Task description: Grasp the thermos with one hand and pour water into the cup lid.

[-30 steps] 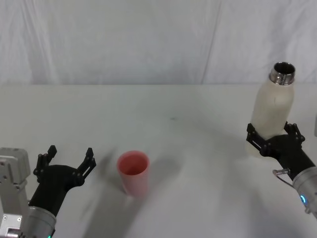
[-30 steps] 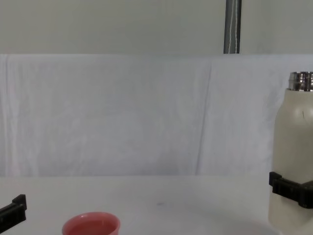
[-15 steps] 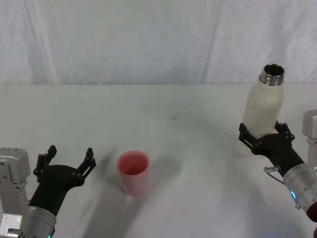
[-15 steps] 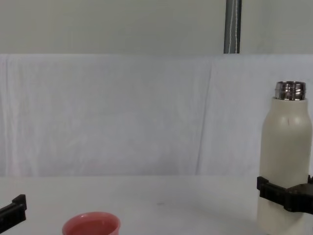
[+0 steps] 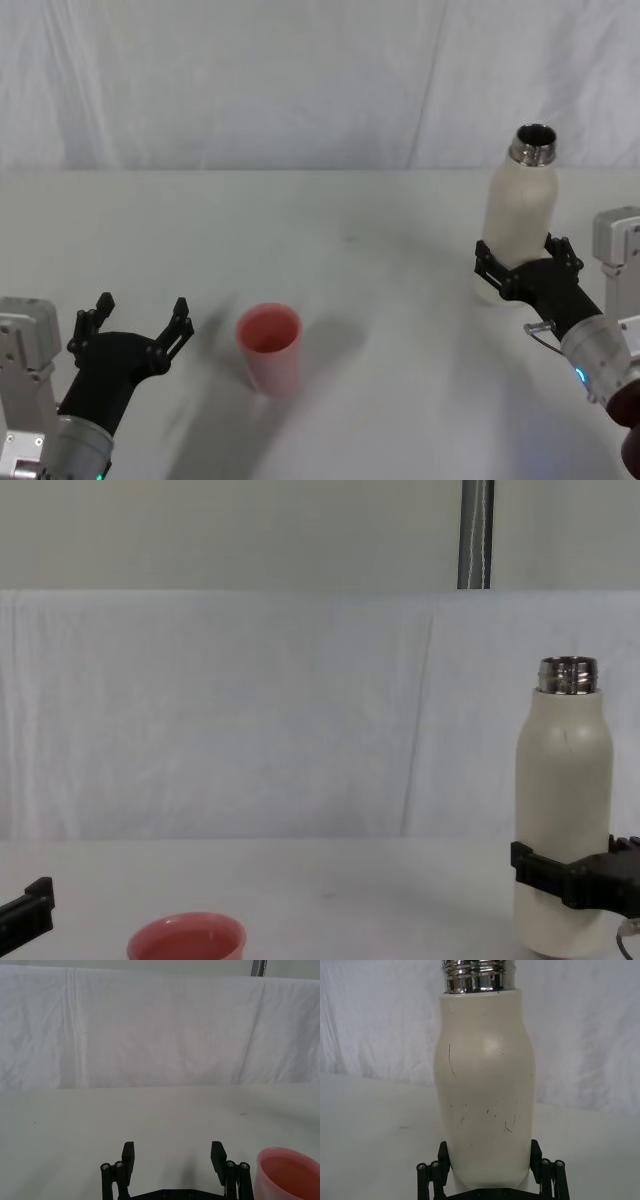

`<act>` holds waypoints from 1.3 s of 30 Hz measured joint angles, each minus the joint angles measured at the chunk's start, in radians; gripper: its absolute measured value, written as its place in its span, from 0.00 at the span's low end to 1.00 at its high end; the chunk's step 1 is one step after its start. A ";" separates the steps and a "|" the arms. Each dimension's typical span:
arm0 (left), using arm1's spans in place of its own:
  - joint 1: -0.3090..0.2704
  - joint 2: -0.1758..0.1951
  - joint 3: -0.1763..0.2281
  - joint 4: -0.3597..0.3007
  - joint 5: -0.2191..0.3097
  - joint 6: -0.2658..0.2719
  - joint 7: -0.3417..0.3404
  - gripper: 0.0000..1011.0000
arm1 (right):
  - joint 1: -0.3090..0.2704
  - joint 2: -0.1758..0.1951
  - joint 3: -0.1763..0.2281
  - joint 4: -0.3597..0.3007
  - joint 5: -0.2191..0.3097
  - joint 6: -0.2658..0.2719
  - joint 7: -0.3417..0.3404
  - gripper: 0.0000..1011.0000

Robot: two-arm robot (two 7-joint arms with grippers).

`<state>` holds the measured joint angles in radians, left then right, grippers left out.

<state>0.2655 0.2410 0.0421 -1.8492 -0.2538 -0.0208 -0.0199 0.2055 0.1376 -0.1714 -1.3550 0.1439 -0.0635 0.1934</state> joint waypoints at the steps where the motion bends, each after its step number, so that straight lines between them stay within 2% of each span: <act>1: 0.000 0.000 0.000 0.000 0.000 0.000 0.000 0.99 | 0.007 -0.001 -0.001 0.009 -0.001 -0.002 0.002 0.95; 13: 0.000 0.000 0.000 0.000 0.000 0.000 0.000 0.99 | 0.042 -0.016 0.003 0.065 0.008 -0.006 0.005 0.95; 39: 0.000 0.000 0.000 0.000 0.000 0.000 0.000 0.99 | 0.047 -0.016 -0.004 0.072 0.000 0.006 -0.001 0.95</act>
<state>0.2655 0.2409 0.0421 -1.8492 -0.2538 -0.0208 -0.0199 0.2528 0.1215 -0.1756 -1.2826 0.1434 -0.0580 0.1927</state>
